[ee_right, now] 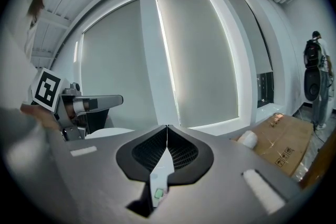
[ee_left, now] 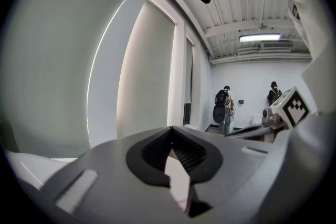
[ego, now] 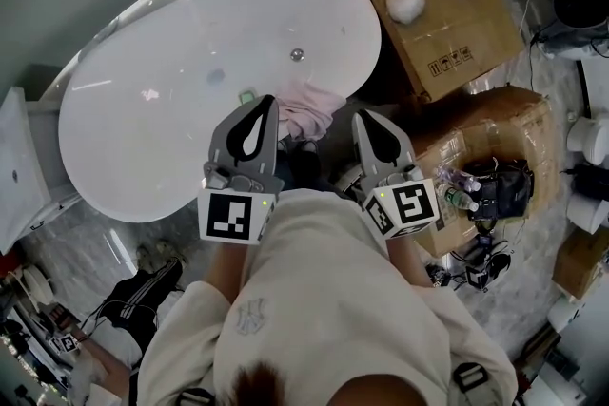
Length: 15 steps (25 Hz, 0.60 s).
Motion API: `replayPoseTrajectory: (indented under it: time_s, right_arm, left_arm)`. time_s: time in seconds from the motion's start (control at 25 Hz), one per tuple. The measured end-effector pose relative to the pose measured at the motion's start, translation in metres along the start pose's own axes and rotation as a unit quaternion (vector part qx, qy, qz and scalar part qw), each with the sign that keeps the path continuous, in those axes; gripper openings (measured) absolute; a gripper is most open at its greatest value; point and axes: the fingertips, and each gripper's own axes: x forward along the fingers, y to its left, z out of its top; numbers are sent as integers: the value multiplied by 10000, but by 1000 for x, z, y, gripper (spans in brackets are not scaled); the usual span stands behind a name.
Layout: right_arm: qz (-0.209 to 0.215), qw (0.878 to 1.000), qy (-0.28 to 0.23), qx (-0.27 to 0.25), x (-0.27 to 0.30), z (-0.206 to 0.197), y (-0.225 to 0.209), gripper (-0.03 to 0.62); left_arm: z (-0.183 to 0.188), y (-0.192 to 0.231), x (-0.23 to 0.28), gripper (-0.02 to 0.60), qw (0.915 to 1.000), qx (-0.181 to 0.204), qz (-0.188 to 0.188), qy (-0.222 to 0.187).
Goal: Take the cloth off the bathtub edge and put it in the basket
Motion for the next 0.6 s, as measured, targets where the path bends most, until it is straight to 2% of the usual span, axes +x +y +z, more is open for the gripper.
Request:
replayPoseTrajectory:
  time_s: [0.6]
  right_arm:
    - [-88, 10000, -3, 31, 15, 8, 9, 0]
  left_arm:
    - [4, 17, 6, 49, 9999, -39, -116, 37]
